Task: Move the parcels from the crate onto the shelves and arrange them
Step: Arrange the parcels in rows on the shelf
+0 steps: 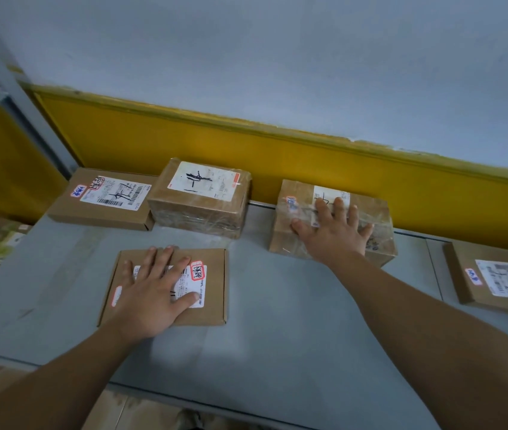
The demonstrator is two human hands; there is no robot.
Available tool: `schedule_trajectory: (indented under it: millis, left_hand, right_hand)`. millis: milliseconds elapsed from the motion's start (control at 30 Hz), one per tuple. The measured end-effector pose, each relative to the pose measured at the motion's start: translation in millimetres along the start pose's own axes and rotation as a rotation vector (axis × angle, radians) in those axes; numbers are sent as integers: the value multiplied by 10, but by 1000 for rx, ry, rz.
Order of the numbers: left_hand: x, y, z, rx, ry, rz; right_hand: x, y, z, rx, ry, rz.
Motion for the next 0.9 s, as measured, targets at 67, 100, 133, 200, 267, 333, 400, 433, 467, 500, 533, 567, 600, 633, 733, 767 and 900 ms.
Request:
schedule_trajectory:
  millis: [67,100,133,200,267,333,400,433,467,500,533,567,600,633,733,767,900]
  left_hand:
    - [-6,-8,0,3,-8,0]
    - [-8,-9,3,5,-10,0]
    - [-6,-11,2,8,-7,1]
    - [-5,-8,2,15,-5,-2]
    - [-14,-5,18,21,-2,-6]
    - [-13,-2,26,44,-21,-9]
    - [18,-14,41,56,-31,-7]
    - [46,-17,52,62,-36,-5]
    - [80,-16,63,67,-41,-1]
    - [123,-9,71,70,-43,2]
    - [168,5,76,74,-40,4]
    - [215,22,86,79,-40,5]
    - [269,40,91,84,-41,7]
    - [330,52,93,89,-42,9]
    - [550,88,94,116,-47,26]
    - [629,100,98,120,-45,39]
    - [873,129,90,107,-23,84]
  right_hand:
    - [-86,0,3,3,-6,-24]
    - [-102,-3,3,5,-7,-26]
    - [-103,-7,8,8,-8,-25]
    - [-85,-18,34,17,-19,-32]
    - [-36,-18,80,14,-17,-40]
    - [128,14,129,-11,17,15]
    - [449,69,178,-43,37,144]
    - [651,105,196,-54,28,220]
    - [865,140,209,-54,12,295]
    - [1074,164,209,-40,-9,362]
    - [1267,178,199,-20,-27,417]
    - [1445,179,177,1,-33,463]
    - [1596,167,143,22,-19,499]
    - [1724,143,97,41,13,530]
    - [1954,59,-58,60,158,581]
    - [1982,33,-94,57,197,584]
    - [1932,18,-108,16,213,559]
Point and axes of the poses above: each hand's wrist, its own y-axis away from the middle knuckle, its own z-axis out of the back of the hand, x = y × z, the point moved 5 cm from there along -y, towards the middle knuckle
